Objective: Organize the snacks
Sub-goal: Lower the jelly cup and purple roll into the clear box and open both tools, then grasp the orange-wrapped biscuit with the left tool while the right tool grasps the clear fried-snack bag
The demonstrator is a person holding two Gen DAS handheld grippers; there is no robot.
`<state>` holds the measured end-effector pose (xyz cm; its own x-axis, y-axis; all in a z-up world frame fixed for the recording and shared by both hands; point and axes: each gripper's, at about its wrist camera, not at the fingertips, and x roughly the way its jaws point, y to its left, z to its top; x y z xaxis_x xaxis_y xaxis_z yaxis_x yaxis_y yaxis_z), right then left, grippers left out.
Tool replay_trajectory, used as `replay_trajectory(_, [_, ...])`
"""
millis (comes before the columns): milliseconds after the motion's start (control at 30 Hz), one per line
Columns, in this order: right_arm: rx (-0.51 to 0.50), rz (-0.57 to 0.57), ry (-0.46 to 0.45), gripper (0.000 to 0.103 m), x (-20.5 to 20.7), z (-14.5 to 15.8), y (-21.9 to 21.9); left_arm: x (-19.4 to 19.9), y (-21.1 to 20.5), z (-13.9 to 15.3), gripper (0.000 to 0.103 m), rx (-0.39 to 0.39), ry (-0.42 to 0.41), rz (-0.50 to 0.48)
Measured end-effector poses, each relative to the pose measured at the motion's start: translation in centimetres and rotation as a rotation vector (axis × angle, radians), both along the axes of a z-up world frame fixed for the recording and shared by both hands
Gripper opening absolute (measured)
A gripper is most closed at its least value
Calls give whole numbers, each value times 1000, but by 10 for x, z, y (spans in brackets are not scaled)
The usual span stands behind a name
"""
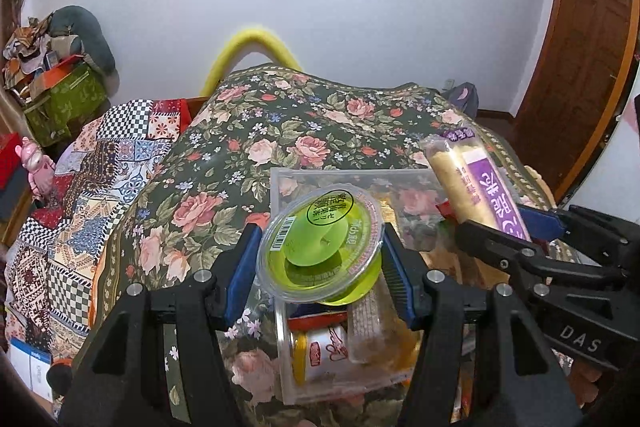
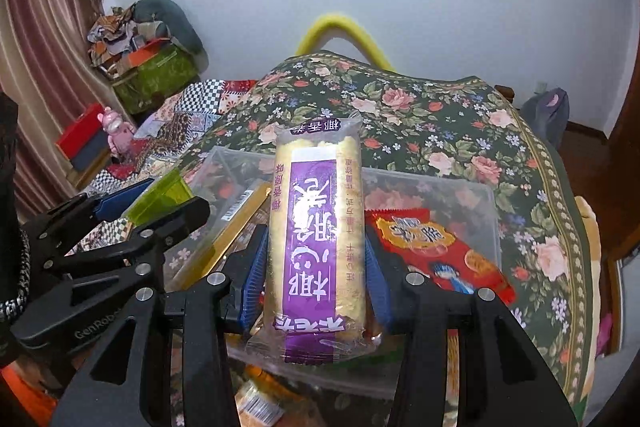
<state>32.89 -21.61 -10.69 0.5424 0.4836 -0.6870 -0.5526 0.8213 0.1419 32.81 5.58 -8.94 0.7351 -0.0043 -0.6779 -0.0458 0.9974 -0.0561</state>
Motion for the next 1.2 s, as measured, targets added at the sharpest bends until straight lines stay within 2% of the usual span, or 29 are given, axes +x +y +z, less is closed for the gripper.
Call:
replay_trajectory(267, [-38,32,-52,43,-8,4,4,-6,-5,4,60,44,-24,-14])
replay_trajectory(567, [-29,73,-70,50,-42,16,-18,-42,-2,21,64,-7,-45,-42])
replay_trajectory(667, [-30,83,-63,56,-58,11,-27,-58,-1,19,66,-13,-36,-56])
replay_trajectory(833, [-39,76,7,63,-76,-14,-43,-84,3,3,68,-53,19,-71])
replay_trajectory(1033, [-63,86,167,71,-79,-58,-47,-106,4,-32,68,-84,132,-90])
replay_trajectory(1200, [-6,80,227,75,-73,-67,-48,-115,-4,-52,68,-91,186,-109])
